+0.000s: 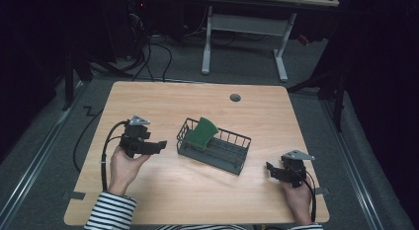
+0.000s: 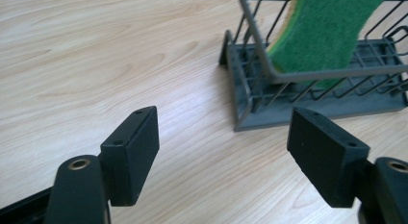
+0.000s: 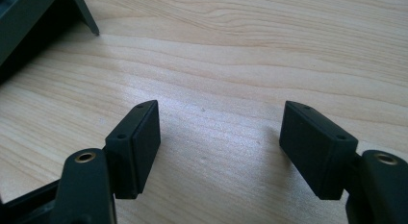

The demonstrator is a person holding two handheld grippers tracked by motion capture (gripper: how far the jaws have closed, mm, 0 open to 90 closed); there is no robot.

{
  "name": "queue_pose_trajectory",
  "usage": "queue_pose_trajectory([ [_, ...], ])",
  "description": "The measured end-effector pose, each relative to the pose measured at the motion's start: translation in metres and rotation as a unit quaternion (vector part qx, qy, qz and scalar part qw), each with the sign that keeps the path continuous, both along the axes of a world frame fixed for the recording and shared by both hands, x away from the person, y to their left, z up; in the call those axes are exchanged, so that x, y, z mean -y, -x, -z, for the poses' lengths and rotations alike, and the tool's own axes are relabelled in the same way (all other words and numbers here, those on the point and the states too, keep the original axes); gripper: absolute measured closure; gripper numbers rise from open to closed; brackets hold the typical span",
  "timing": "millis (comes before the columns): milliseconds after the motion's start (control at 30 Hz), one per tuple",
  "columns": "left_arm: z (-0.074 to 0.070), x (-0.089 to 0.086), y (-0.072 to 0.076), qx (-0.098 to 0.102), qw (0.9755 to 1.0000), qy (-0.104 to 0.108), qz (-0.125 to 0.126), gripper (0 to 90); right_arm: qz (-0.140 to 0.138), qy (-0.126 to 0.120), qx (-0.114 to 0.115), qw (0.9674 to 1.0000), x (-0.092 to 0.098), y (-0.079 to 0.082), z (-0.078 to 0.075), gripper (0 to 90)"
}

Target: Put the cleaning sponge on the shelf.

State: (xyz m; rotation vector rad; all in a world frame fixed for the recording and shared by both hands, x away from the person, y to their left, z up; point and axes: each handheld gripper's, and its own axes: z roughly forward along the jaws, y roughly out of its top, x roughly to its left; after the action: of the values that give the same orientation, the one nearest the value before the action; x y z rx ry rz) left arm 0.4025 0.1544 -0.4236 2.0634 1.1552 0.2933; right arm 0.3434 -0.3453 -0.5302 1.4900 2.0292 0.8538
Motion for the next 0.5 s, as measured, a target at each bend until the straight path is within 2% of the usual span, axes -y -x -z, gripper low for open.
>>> queue_pose_trajectory([
  [300,0.011,-0.031,0.013,-0.005,0.9996,0.000,-0.029,27.5,0.000,0.000,0.000,1.0000,0.000,0.000,0.000,30.9],
  [400,0.018,-0.040,0.018,-0.006,0.9992,-0.002,-0.040,27.5,0.000,0.000,0.000,1.0000,0.000,0.000,0.000,30.9],
  [500,0.026,-0.050,0.021,-0.012,0.9987,0.006,-0.050,27.5,0.000,0.000,0.000,1.0000,0.000,0.000,0.000,30.9],
])
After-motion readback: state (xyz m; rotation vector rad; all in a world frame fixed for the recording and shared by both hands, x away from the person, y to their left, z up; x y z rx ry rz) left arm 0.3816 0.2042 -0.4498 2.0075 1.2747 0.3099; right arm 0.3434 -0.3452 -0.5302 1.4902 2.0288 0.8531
